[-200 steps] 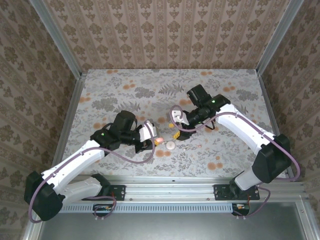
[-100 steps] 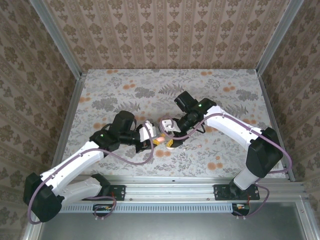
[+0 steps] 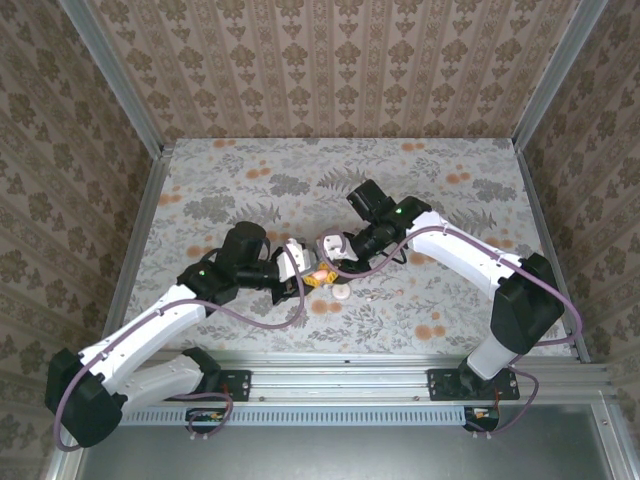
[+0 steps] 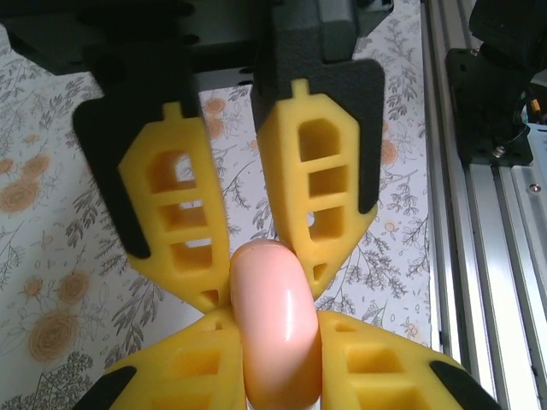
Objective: Insert the wireless bluetooth earbuds into the charging case
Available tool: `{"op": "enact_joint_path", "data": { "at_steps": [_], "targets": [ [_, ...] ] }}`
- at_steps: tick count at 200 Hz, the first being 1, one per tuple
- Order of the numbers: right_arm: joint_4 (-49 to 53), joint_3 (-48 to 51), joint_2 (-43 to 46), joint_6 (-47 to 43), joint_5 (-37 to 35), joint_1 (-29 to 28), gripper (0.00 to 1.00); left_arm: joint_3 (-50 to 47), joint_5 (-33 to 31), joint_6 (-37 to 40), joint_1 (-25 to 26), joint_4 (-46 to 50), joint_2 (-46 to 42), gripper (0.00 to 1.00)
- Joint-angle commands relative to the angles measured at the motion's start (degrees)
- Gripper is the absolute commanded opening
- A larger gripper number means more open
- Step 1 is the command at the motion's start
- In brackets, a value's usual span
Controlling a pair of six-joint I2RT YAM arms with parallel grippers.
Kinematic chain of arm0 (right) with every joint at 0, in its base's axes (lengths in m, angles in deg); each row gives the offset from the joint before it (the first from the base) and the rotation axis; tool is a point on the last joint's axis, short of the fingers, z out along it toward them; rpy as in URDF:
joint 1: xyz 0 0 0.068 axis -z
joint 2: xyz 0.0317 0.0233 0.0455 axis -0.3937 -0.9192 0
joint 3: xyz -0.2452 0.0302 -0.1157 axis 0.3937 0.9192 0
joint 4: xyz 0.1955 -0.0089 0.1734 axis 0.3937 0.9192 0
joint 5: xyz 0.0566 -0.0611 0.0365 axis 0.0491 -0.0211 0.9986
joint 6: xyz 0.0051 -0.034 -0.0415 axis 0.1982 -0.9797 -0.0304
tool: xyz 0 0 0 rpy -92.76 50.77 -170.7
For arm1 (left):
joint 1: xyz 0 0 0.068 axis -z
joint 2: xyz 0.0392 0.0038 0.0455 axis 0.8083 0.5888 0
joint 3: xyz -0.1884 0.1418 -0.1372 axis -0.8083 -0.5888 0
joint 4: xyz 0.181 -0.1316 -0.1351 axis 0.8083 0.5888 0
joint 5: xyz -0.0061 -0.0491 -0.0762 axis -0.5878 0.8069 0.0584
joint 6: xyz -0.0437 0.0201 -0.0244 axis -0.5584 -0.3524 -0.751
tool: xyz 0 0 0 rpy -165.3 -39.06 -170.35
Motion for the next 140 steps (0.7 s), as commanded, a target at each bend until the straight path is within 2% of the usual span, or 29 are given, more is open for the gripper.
{"op": "enact_joint_path", "data": {
  "at_steps": [1,27,48,80,112,140],
  "targets": [
    [-2.4,1.03,1.15,-0.26,2.5,-0.01,0.15,-0.51,3.15,-1.13,0.51,-2.76,0.16,0.27],
    [-6.46,4.98,3.65,2.6,7.02,3.19,0.13,-3.57,2.59,-1.9,0.0,-9.34,-1.31,0.52],
    [-15.4,11.92,7.63,8.24,14.35,7.7,0.13,-6.79,2.72,-3.2,-0.76,-17.46,-2.13,0.62],
    [-29.75,22.13,14.79,18.71,19.51,13.31,0.13,-7.41,3.46,-3.54,-0.91,-22.67,0.11,0.64],
    [-37.33,26.83,18.66,25.83,20.32,15.92,0.14,-9.94,4.41,-4.74,-0.95,-31.08,1.81,0.64],
    [-39.7,27.28,19.34,28.56,21.92,17.54,0.14,-11.12,4.62,-4.59,-0.93,-35.75,2.45,0.64]
  ]
}}
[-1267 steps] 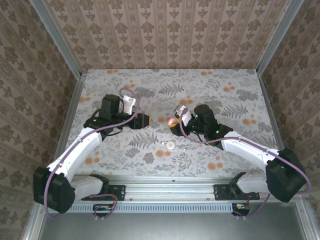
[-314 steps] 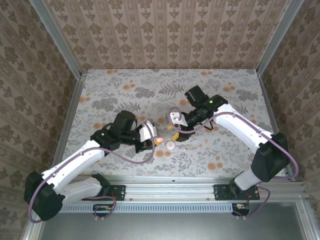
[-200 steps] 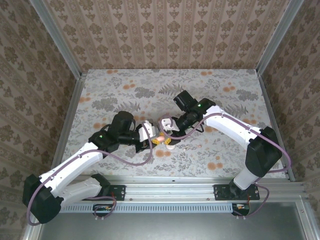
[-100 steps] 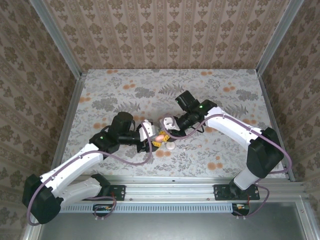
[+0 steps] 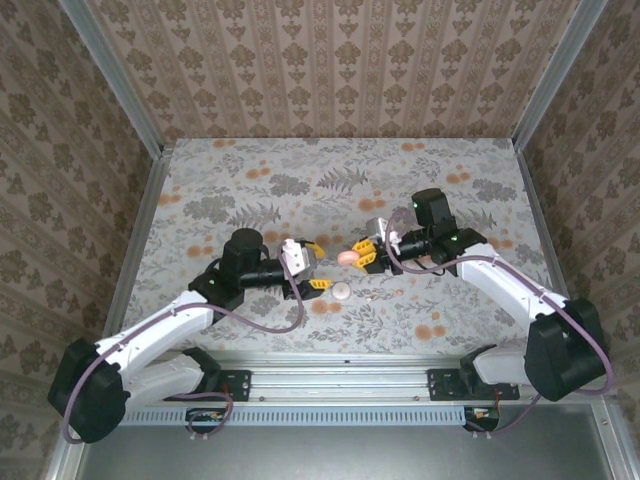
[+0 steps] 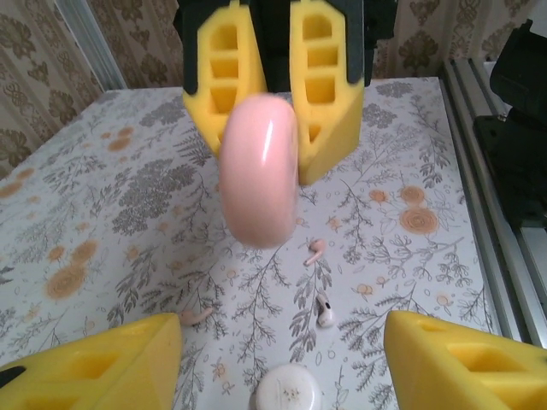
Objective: Insert the wireless bluetooth earbuds into the charging case
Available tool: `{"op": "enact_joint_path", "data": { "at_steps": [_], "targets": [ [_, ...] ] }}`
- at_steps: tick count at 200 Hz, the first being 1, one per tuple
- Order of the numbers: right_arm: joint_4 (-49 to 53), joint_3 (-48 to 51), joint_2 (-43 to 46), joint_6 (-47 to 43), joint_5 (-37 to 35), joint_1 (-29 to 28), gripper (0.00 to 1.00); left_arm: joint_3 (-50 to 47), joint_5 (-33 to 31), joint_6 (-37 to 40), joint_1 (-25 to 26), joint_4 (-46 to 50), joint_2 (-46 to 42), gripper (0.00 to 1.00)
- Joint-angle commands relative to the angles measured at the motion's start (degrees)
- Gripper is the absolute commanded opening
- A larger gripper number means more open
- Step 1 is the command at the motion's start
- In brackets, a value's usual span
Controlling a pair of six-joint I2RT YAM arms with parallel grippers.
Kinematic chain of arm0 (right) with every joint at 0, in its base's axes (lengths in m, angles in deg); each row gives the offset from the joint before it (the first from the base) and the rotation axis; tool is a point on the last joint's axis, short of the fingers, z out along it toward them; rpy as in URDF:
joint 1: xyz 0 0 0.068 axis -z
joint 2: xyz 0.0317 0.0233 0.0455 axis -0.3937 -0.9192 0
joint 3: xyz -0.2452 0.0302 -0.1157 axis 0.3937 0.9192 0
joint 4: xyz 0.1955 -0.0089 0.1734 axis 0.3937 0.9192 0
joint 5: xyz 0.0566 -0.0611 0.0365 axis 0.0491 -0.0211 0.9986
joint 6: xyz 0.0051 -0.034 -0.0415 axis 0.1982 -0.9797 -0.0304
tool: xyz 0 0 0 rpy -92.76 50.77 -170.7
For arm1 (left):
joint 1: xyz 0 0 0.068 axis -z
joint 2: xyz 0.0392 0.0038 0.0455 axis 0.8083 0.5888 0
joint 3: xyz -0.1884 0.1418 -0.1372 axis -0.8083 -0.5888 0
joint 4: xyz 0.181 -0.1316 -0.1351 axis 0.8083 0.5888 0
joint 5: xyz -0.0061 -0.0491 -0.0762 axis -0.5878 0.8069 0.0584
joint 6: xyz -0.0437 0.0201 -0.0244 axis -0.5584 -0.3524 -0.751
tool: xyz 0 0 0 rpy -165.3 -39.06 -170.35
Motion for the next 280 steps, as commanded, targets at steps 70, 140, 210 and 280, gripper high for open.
{"op": "enact_joint_path", "data": {
  "at_steps": [70,140,210,280],
  "targets": [
    [-3.46,-3.4,-1.83,3.92,9.33,1.26,0.15,0.09,3.15,1.14,0.32,-10.0,2.04,0.64],
    [8.68,-6.8,-3.99,-5.64,8.75,0.2,0.15,3.16,6.23,0.44,0.97,-11.52,3.53,0.62],
    [11.38,-8.84,-6.6,-9.03,6.98,-1.48,0.15,6.3,8.26,-0.55,1.64,-10.33,6.38,0.48],
    [11.27,-8.98,-6.4,-9.37,6.64,-1.8,0.17,8.04,8.55,0.43,1.81,-5.64,6.43,0.25]
  ]
}}
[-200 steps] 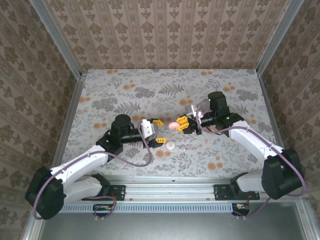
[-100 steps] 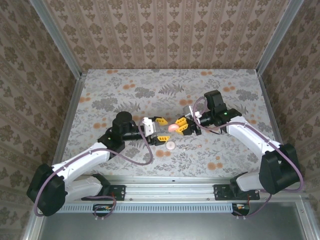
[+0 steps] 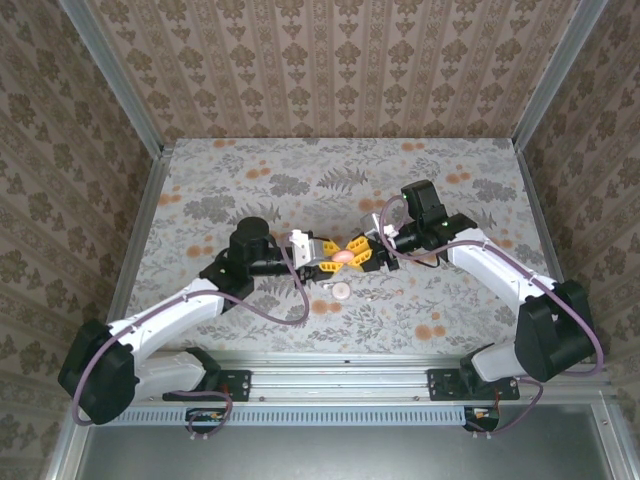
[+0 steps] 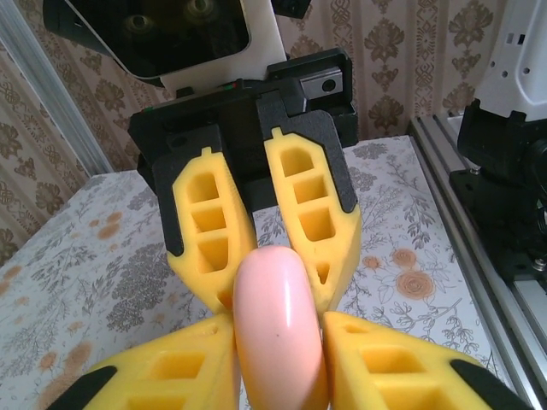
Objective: Insert the wireless bluetooth earbuds into the charging case
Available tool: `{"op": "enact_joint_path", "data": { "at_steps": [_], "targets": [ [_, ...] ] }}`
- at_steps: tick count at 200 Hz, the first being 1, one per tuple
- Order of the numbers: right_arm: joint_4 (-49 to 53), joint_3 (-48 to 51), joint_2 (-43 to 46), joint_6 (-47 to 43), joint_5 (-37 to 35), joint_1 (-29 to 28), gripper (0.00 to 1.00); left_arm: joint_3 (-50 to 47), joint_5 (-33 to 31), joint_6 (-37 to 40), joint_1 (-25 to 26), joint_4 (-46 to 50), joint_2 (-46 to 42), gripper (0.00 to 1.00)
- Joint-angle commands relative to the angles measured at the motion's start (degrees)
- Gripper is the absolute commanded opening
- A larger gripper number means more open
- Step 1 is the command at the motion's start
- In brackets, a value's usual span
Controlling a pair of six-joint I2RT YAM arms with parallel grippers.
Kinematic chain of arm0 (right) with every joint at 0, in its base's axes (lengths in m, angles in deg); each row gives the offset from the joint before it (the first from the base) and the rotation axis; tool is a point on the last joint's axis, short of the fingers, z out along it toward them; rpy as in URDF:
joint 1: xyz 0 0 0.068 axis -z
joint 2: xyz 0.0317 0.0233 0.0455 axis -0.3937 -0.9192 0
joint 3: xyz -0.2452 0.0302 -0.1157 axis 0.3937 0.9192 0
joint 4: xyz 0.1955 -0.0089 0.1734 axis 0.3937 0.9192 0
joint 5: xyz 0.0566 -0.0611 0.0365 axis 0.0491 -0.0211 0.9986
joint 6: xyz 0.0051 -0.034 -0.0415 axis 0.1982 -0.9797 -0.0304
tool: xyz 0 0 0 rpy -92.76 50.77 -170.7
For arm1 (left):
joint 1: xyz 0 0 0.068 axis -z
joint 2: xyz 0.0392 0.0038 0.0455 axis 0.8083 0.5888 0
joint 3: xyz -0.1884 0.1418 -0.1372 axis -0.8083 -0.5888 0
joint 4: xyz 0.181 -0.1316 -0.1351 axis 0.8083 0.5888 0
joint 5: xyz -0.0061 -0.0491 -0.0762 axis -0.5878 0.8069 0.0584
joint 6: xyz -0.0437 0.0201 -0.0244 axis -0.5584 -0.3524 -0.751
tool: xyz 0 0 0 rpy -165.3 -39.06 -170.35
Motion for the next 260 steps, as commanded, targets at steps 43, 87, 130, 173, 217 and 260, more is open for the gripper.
{"op": "enact_joint_path", "data": {
  "at_steps": [43,87,130,173,217,260],
  "targets": [
    [3.98,0.1,5.55,-0.47,-11.75,-0.34,0.38,5.32,-5.27,7.98,0.64,15.79,-1.88,0.21],
    [4.47,0.61,9.92,-0.65,-22.84,-2.76,0.43,7.86,-11.03,13.56,1.09,23.48,-1.42,0.18],
    [6.57,-2.21,6.58,-2.84,-24.82,-6.43,0.45,7.63,-11.17,14.04,1.77,23.86,-0.88,0.18],
    [6.89,-4.89,3.0,-3.21,-22.27,-7.97,0.44,7.82,-11.14,14.09,2.16,24.44,-0.88,0.18],
    [7.4,-6.11,1.38,-3.31,-21.79,-8.5,0.36,7.59,-11.31,13.94,2.16,24.2,-1.31,0.17],
    [7.69,-6.04,1.39,-3.82,-23.41,-8.54,0.34,6.76,-10.92,12.73,2.15,22.07,-2.17,0.17]
  ]
}}
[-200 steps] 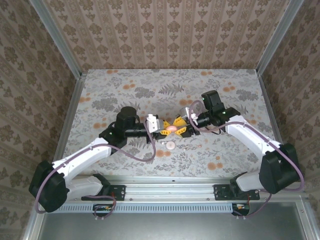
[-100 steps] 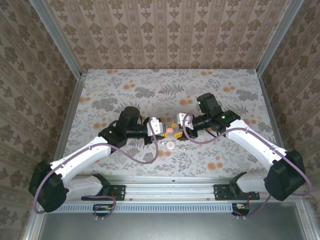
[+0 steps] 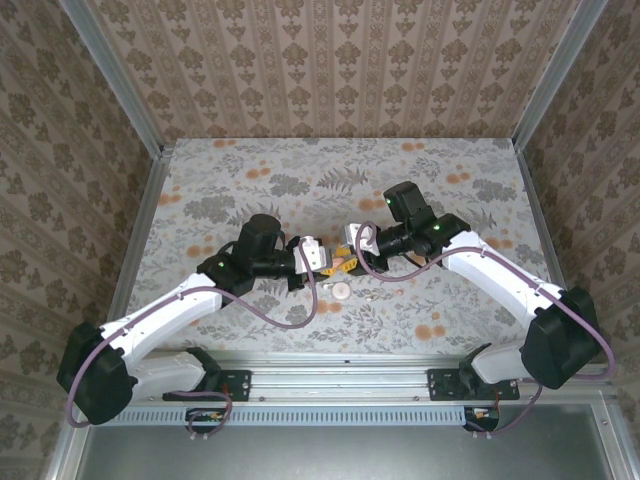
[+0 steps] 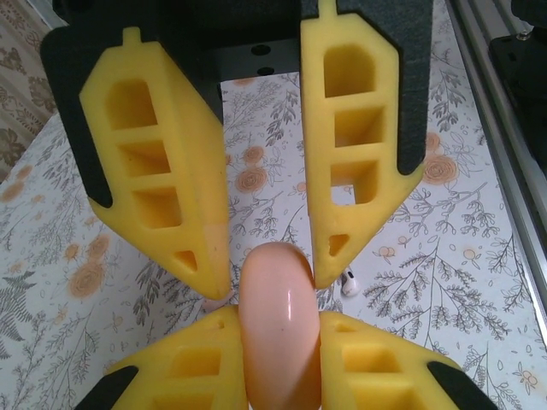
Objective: Insert the wireless bluetooth earbuds into the charging case
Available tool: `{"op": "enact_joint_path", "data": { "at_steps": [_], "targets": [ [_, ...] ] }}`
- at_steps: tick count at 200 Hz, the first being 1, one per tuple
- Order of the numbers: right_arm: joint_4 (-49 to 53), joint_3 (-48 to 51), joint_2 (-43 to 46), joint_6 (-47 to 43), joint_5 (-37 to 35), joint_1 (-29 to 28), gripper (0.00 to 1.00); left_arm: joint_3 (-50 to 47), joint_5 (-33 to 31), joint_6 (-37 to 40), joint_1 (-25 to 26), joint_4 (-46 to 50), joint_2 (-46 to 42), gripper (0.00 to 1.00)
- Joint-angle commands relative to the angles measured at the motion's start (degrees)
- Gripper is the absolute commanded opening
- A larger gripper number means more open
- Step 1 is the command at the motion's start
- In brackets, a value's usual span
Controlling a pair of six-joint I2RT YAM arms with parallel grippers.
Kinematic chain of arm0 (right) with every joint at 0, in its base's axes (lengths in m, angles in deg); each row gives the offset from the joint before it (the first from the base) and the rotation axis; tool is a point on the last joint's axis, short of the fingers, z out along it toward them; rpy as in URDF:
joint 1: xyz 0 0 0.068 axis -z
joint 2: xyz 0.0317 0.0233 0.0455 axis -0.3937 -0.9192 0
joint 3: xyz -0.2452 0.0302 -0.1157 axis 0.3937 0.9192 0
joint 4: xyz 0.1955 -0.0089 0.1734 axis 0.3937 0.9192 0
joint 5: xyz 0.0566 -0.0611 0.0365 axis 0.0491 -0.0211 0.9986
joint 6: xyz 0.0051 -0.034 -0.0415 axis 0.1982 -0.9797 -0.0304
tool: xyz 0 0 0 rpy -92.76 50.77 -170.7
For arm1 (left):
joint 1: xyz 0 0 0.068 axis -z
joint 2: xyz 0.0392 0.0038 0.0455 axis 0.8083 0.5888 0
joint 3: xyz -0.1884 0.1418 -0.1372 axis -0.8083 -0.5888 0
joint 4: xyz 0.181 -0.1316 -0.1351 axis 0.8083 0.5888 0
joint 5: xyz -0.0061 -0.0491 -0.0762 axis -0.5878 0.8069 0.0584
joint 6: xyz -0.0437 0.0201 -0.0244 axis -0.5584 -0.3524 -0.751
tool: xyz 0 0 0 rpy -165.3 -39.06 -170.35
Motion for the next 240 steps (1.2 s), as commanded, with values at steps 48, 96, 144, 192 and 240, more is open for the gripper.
{"op": "enact_joint_path", "data": {
  "at_steps": [48,96,144,192,240],
  "targets": [
    [1.73,-1.65,-0.6,-0.75,-0.97,-0.35,0.33,0.11,1.42,-0.54,0.37,-2.99,-1.71,0.18],
    [1.33,-1.73,-0.35,-0.51,0.69,0.62,0.19,-1.89,0.25,-2.09,0.0,-6.6,-2.25,0.39],
    [-4.18,2.16,2.55,2.17,11.92,5.48,0.19,-6.05,4.15,-6.35,-1.97,-15.41,-3.21,0.57],
    [-4.34,2.06,2.69,2.0,14.76,5.84,0.19,-6.17,7.79,-7.47,-2.09,-17.4,-2.32,0.56],
    [-4.29,1.59,2.48,1.85,16.19,5.84,0.19,-5.97,8.35,-8.57,-2.35,-18.08,-1.71,0.5]
  ]
}}
